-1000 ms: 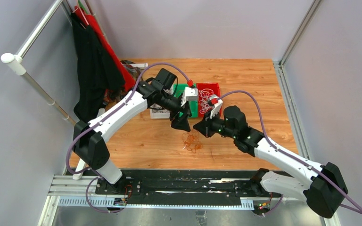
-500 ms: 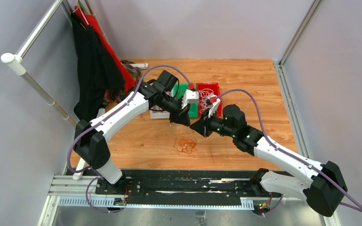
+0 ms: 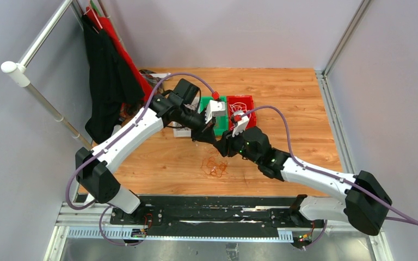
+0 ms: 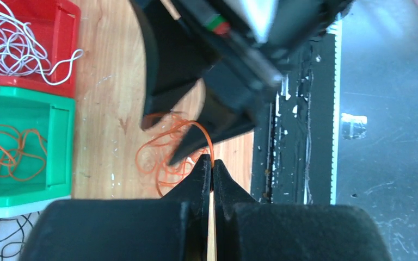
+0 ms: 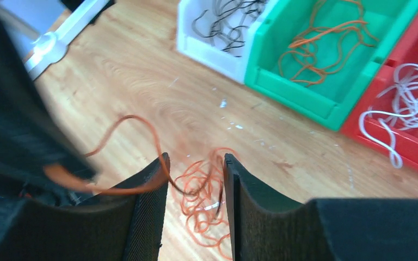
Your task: Untangle the cables
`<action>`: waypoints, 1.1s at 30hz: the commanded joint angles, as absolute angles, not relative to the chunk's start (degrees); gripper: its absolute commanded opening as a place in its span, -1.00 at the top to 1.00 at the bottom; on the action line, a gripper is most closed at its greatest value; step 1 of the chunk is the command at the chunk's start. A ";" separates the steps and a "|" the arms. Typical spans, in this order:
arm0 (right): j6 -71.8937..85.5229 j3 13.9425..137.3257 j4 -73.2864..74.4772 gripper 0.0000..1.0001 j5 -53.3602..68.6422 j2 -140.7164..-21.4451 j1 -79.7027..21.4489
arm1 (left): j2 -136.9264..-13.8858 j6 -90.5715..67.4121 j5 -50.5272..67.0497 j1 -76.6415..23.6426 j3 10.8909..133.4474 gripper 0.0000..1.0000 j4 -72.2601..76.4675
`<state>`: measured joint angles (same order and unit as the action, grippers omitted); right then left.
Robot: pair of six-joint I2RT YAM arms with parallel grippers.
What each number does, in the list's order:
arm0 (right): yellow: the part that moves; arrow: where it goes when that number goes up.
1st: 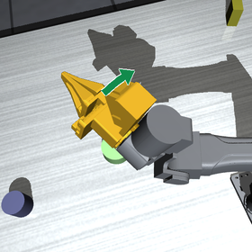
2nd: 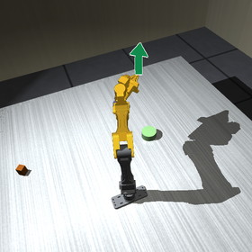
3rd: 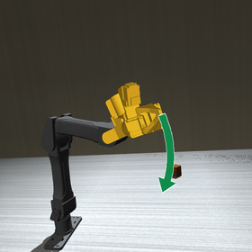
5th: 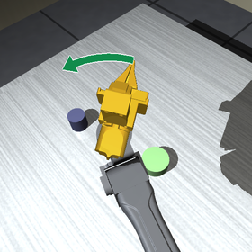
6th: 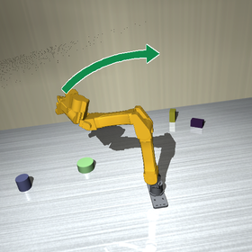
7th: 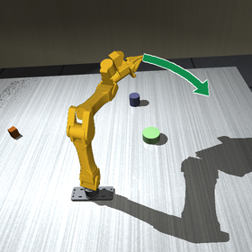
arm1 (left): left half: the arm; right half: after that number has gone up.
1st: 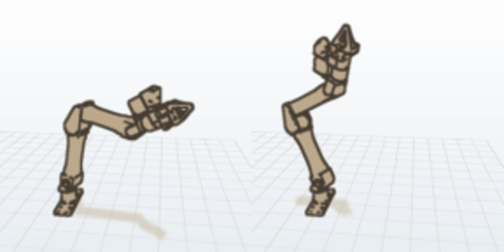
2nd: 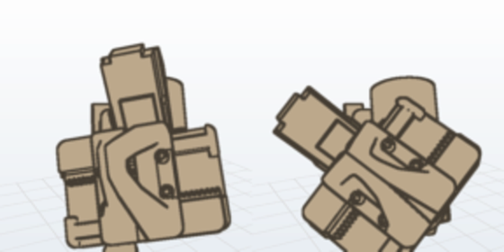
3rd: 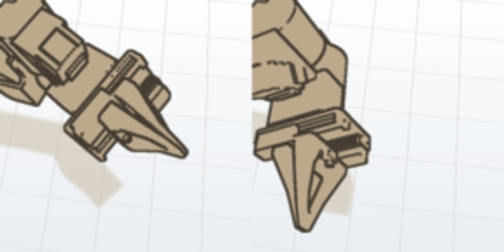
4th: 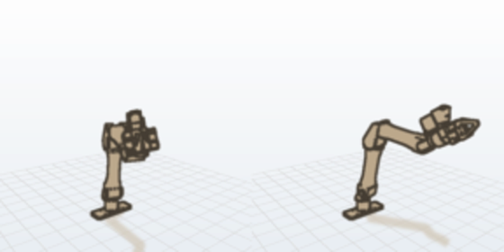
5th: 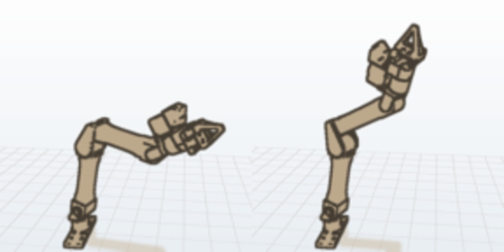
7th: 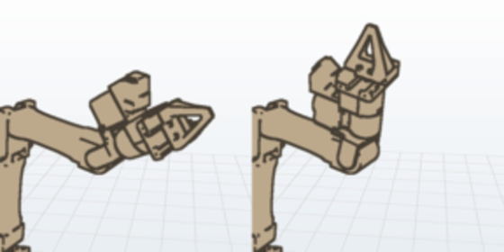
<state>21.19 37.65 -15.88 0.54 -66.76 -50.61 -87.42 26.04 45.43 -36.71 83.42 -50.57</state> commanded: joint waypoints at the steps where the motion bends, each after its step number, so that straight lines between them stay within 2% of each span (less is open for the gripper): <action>1: 22.25 34.94 -24.06 0.18 -9.61 -68.37 -51.24 | -84.80 25.86 47.31 -37.02 87.15 0.99 -56.45; 9: 24.15 28.89 -31.53 0.30 -11.42 -71.12 -51.28 | -82.58 22.27 47.43 -36.97 94.00 0.99 -58.38; 19: 27.73 23.12 -36.37 0.33 -13.14 -74.93 -51.16 | -82.05 16.37 46.77 -36.96 105.70 0.99 -58.62; 22: 29.45 20.32 -38.23 0.32 -13.34 -76.10 -51.15 | -83.00 17.07 42.72 -36.94 109.18 0.99 -58.62; 26: 31.20 17.33 -39.11 0.17 -13.39 -75.81 -51.16 | -85.87 17.62 33.05 -36.92 111.99 0.99 -58.07; 29: 32.02 15.35 -38.13 0.08 -14.30 -73.10 -51.16 | -87.40 18.26 23.51 -36.85 109.42 0.99 -54.18; 33: 32.26 14.58 -33.65 0.02 -15.88 -68.18 -51.24 | -89.12 17.76 17.04 -35.15 102.36 0.99 -44.26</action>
